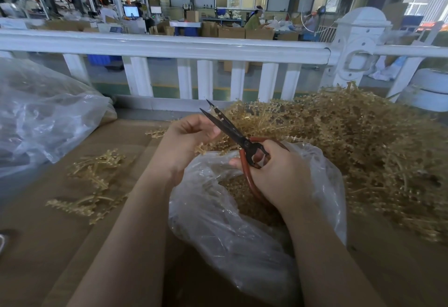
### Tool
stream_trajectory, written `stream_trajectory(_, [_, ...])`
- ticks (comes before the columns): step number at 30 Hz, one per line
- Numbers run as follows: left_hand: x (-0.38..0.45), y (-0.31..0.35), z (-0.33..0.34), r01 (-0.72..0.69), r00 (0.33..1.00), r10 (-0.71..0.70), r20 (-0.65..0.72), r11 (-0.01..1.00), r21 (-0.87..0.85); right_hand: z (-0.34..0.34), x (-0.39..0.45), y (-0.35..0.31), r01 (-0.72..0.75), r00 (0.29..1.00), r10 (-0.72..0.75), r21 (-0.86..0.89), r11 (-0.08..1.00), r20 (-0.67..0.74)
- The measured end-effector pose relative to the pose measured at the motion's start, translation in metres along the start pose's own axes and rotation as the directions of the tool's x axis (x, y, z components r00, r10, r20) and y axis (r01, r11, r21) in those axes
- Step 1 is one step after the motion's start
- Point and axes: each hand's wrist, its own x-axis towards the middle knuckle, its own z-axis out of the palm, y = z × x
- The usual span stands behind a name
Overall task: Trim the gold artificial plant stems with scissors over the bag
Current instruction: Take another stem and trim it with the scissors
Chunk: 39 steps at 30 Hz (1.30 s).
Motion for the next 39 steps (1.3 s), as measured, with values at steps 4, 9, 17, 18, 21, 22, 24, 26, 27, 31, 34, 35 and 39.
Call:
stream_trajectory(4, [0.0,0.001,0.007,-0.081,0.996,0.078,-0.051,0.995,-0.061,-0.001,0.0,0.0,0.017,1.0,-0.017,-0.013,1.0,0.005])
stream_trajectory(9, [0.001,-0.002,0.009,-0.152,0.984,0.155,-0.086,0.988,0.039,0.0,0.001,0.002,-0.004,1.0,0.004,-0.008,1.0,0.001])
stream_trajectory(17, [0.002,-0.004,0.008,-0.141,0.989,0.137,-0.053,0.986,-0.084,0.0,0.0,0.001,-0.005,1.0,0.005,0.011,1.0,0.021])
stream_trajectory(18, [0.002,-0.004,0.008,-0.137,0.99,0.133,-0.053,0.986,-0.097,0.0,0.0,0.001,-0.009,1.0,0.009,0.021,1.0,0.023])
stream_trajectory(21, [0.002,-0.005,0.011,-0.136,0.99,0.13,-0.054,0.984,-0.111,0.001,0.0,0.003,-0.029,0.999,0.029,0.036,0.999,0.023])
stream_trajectory(22, [0.002,-0.006,0.011,-0.134,0.99,0.129,-0.055,0.984,-0.116,0.002,0.0,0.004,-0.033,0.999,0.032,0.036,0.999,0.022])
stream_trajectory(24, [0.002,-0.007,0.013,-0.131,0.991,0.125,-0.056,0.984,-0.12,0.003,0.0,0.004,-0.042,0.999,0.041,0.039,0.998,0.018])
stream_trajectory(26, [0.001,-0.007,0.013,-0.12,0.992,0.115,-0.055,0.986,-0.118,0.003,0.0,0.005,-0.051,0.999,0.05,0.04,0.998,0.012])
stream_trajectory(27, [0.0,-0.006,0.012,-0.116,0.993,0.111,-0.051,0.986,-0.116,0.003,0.0,0.005,-0.052,0.999,0.052,0.037,0.998,0.008])
stream_trajectory(31, [-0.003,-0.004,0.002,-0.125,0.99,0.124,-0.065,0.992,-0.02,0.0,0.001,0.006,-0.028,0.999,0.027,0.022,0.999,0.032])
stream_trajectory(34, [-0.003,-0.004,0.002,-0.18,0.98,0.181,-0.083,0.984,0.018,0.0,0.001,0.005,0.006,0.999,-0.006,0.003,1.0,0.045])
stream_trajectory(35, [-0.002,-0.004,0.004,-0.194,0.977,0.195,-0.09,0.981,0.014,0.0,0.001,0.005,0.018,0.999,-0.019,0.003,1.0,0.034])
stream_trajectory(39, [-0.001,-0.006,0.01,-0.185,0.979,0.184,-0.086,0.983,-0.009,-0.002,0.001,0.004,0.024,0.999,-0.025,0.023,0.999,0.035])
